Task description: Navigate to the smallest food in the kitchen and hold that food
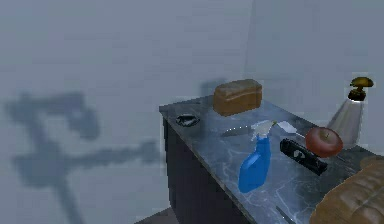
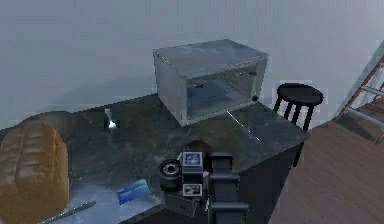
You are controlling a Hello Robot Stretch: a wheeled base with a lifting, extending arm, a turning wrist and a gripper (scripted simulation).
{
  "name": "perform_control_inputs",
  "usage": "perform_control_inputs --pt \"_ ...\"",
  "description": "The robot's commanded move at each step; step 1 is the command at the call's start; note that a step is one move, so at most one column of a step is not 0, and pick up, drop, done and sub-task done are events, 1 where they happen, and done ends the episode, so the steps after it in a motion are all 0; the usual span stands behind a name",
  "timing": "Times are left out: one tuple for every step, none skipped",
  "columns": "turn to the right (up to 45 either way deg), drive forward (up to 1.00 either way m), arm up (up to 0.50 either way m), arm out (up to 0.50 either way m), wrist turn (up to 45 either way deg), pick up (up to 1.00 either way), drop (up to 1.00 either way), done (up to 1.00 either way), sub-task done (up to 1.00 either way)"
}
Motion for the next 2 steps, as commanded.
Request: perform_control_inputs --pt "0.0 0.00 0.10 0.00 0.0 0.00 0.00 0.00 0.00" --pt "0.0 0.00 0.00 0.00 0.0 0.00 0.00 1.00 0.00"
